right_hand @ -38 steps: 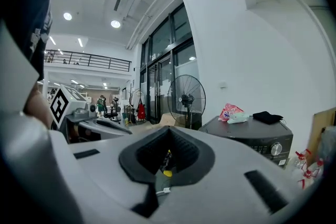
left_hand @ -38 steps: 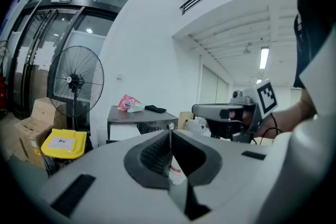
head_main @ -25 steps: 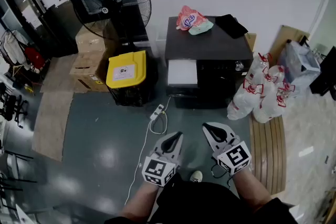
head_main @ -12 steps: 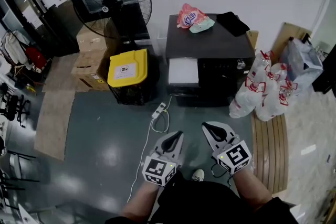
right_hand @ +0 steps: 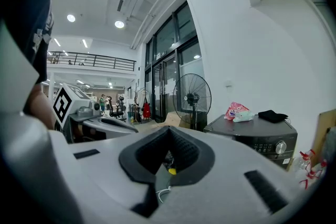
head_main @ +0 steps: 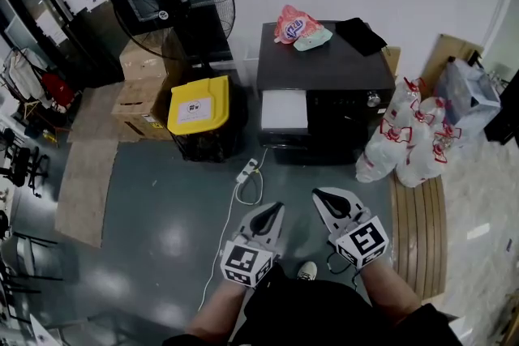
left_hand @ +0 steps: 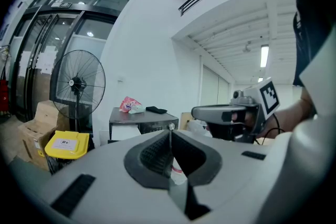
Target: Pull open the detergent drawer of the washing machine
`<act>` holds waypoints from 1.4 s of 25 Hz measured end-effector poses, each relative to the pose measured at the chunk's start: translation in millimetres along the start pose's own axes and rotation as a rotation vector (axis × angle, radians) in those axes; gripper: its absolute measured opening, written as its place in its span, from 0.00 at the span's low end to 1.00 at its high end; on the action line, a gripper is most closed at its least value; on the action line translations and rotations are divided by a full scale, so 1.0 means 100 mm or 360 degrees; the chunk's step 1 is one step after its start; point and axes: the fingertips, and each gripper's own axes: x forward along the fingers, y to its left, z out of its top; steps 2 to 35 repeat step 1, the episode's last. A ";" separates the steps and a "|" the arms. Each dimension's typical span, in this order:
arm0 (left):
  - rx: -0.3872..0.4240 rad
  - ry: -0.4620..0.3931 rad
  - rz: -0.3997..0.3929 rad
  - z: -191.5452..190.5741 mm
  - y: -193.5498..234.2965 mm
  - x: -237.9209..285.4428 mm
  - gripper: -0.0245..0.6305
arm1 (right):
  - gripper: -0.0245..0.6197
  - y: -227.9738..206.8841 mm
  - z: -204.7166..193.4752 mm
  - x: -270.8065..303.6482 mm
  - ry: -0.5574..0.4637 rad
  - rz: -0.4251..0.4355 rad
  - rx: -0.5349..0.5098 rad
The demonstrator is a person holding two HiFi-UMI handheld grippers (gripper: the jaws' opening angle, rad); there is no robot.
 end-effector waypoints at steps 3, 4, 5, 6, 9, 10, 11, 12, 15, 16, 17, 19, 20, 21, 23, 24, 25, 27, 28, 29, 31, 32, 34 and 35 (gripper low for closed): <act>0.0000 0.0001 0.0000 0.00 0.00 0.00 0.06 | 0.04 0.00 0.00 0.00 0.0002 0.0000 0.0000; 0.0000 0.0001 0.0000 0.00 0.00 0.00 0.06 | 0.04 0.00 0.00 0.00 0.0002 0.0000 0.0000; 0.0000 0.0001 0.0000 0.00 0.00 0.00 0.06 | 0.04 0.00 0.00 0.00 0.0002 0.0000 0.0000; 0.0000 0.0001 0.0000 0.00 0.00 0.00 0.06 | 0.04 0.00 0.00 0.00 0.0002 0.0000 0.0000; 0.0000 0.0001 0.0000 0.00 0.00 0.00 0.06 | 0.04 0.00 0.00 0.00 0.0002 0.0000 0.0000; 0.0000 0.0001 0.0000 0.00 0.00 0.00 0.06 | 0.04 0.00 0.00 0.00 0.0002 0.0000 0.0000; 0.0000 0.0001 0.0000 0.00 0.00 0.00 0.06 | 0.04 0.00 0.00 0.00 0.0002 0.0000 0.0000; 0.0000 0.0001 0.0000 0.00 0.00 0.00 0.06 | 0.04 0.00 0.00 0.00 0.0002 0.0000 0.0000; 0.0000 0.0001 0.0000 0.00 0.00 0.00 0.06 | 0.04 0.00 0.00 0.00 0.0002 0.0000 0.0000; 0.0000 0.0001 0.0000 0.00 0.00 0.00 0.06 | 0.04 0.00 0.00 0.00 0.0002 0.0000 0.0000; 0.0000 0.0001 0.0000 0.00 0.00 0.00 0.06 | 0.04 0.00 0.00 0.00 0.0002 0.0000 0.0000; 0.0000 0.0001 0.0000 0.00 0.00 0.00 0.06 | 0.04 0.00 0.00 0.00 0.0002 0.0000 0.0000; 0.0000 0.0001 0.0000 0.00 0.00 0.00 0.06 | 0.04 0.00 0.00 0.00 0.0002 0.0000 0.0000; 0.0000 0.0001 0.0000 0.00 0.00 0.00 0.06 | 0.04 0.00 0.00 0.00 0.0002 0.0000 0.0000; 0.0000 0.0001 0.0000 0.00 0.00 0.00 0.06 | 0.04 0.00 0.00 0.00 0.0002 0.0000 0.0000; 0.0000 0.0001 0.0000 0.00 0.00 0.00 0.06 | 0.04 0.00 0.00 0.00 0.0002 0.0000 0.0000; 0.0000 0.0001 0.0000 0.00 0.00 0.00 0.06 | 0.04 0.00 0.00 0.00 0.0002 0.0000 0.0000; 0.0000 0.0001 0.0000 0.00 0.00 0.00 0.06 | 0.04 0.00 0.00 0.00 0.0002 0.0000 0.0000; 0.0000 0.0001 0.0000 0.00 0.00 0.00 0.06 | 0.04 0.00 0.00 0.00 0.0002 0.0000 0.0000; 0.0000 0.0001 0.0000 0.00 0.00 0.00 0.06 | 0.04 0.00 0.00 0.00 0.0002 0.0000 0.0000; 0.0000 0.0001 0.0000 0.00 0.00 0.00 0.06 | 0.04 0.00 0.00 0.00 0.0002 0.0000 0.0000; 0.0000 0.0001 0.0000 0.00 0.00 0.00 0.06 | 0.04 0.00 0.00 0.00 0.0002 0.0000 0.0000; 0.0000 0.0001 0.0000 0.00 0.00 0.00 0.06 | 0.04 0.00 0.00 0.00 0.0002 0.0000 0.0000; 0.0000 0.0001 0.0000 0.00 0.00 0.00 0.06 | 0.04 0.00 0.00 0.00 0.0002 0.0000 0.0000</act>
